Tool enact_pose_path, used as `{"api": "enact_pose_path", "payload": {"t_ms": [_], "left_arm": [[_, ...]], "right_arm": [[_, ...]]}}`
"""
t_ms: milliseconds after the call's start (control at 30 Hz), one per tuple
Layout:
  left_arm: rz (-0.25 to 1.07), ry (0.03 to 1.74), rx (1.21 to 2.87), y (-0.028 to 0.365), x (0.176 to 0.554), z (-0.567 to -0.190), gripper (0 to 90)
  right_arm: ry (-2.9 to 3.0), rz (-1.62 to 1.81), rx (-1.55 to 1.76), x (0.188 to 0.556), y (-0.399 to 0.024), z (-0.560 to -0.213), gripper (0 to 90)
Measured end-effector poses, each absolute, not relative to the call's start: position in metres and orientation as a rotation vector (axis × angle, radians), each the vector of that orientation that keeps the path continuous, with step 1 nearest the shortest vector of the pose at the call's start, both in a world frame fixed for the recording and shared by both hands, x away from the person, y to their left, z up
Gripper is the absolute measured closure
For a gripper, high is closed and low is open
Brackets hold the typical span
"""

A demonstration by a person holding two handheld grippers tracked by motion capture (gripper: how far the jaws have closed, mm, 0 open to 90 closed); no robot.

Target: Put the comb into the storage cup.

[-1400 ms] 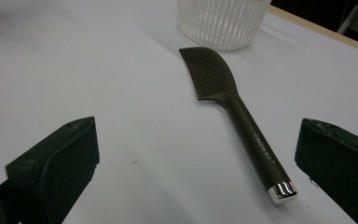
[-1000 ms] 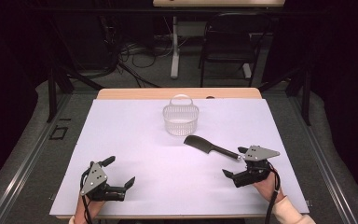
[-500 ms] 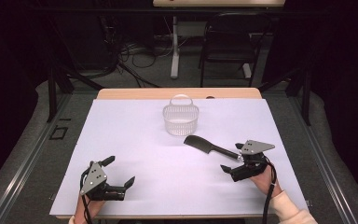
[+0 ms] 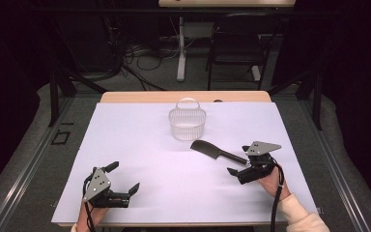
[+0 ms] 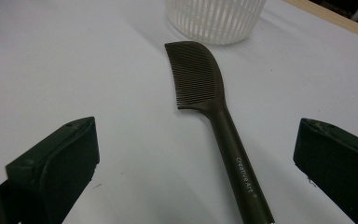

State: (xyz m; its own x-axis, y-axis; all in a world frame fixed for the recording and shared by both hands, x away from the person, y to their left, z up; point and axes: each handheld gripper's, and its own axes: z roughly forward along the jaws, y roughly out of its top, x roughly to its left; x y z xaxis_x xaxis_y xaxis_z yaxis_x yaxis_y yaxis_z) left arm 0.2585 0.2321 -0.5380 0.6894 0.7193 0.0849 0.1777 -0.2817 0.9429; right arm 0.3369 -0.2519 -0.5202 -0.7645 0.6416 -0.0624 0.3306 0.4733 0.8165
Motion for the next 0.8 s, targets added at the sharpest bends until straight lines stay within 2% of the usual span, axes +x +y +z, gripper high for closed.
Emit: {"api": "enact_pose_path", "payload": {"t_ms": [800], "left_arm": [[0.626,0.715,1.811,0.232,0.258,-0.538,0.0]], "right_arm": [[2.437,1.089,0.794,0.359,-0.241,-0.515,0.0]]}}
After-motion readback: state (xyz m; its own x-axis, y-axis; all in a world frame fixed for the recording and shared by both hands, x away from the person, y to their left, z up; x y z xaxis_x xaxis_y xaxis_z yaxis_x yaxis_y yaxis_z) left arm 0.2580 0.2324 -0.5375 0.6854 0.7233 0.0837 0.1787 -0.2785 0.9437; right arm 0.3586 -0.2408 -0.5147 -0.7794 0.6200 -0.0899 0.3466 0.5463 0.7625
